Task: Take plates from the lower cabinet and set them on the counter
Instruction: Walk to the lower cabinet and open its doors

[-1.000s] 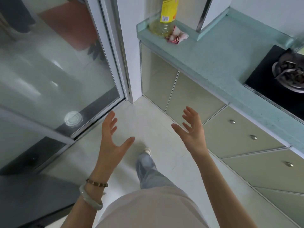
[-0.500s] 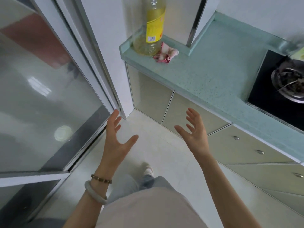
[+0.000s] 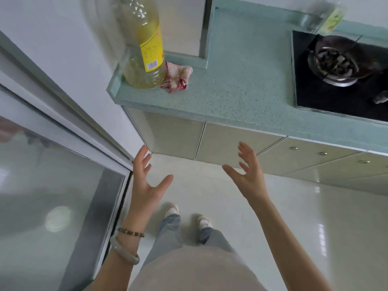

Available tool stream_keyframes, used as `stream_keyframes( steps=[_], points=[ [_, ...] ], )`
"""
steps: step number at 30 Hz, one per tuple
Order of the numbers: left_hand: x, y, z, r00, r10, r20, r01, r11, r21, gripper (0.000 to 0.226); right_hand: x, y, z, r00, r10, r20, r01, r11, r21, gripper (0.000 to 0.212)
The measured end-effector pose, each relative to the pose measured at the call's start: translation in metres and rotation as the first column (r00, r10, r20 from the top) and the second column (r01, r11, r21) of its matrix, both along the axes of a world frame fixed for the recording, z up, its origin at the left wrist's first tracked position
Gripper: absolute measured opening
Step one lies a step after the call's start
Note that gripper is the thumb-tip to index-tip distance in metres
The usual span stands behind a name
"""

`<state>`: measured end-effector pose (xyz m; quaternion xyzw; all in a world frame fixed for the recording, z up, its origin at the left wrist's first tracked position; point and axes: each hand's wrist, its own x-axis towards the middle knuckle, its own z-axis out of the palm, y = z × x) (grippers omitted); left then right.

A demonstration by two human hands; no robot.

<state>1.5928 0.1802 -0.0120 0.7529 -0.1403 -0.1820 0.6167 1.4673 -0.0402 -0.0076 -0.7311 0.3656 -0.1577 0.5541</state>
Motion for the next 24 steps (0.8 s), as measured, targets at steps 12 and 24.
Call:
stream_keyframes(
  steps=[12, 24],
  points=[
    [0.069, 0.000, -0.006, 0.971, -0.240, 0.014, 0.240, 0.970, 0.022, 0.086, 0.028, 0.043, -0.007, 0.979, -0.192, -0.068, 0.189, 0.981, -0.054, 0.072],
    [0.040, -0.012, -0.069, 0.949, -0.314, 0.030, 0.311, 0.947, 0.078, 0.085, 0.000, 0.051, -0.068, 0.982, -0.184, -0.046, 0.184, 0.983, -0.009, 0.073]
  ],
)
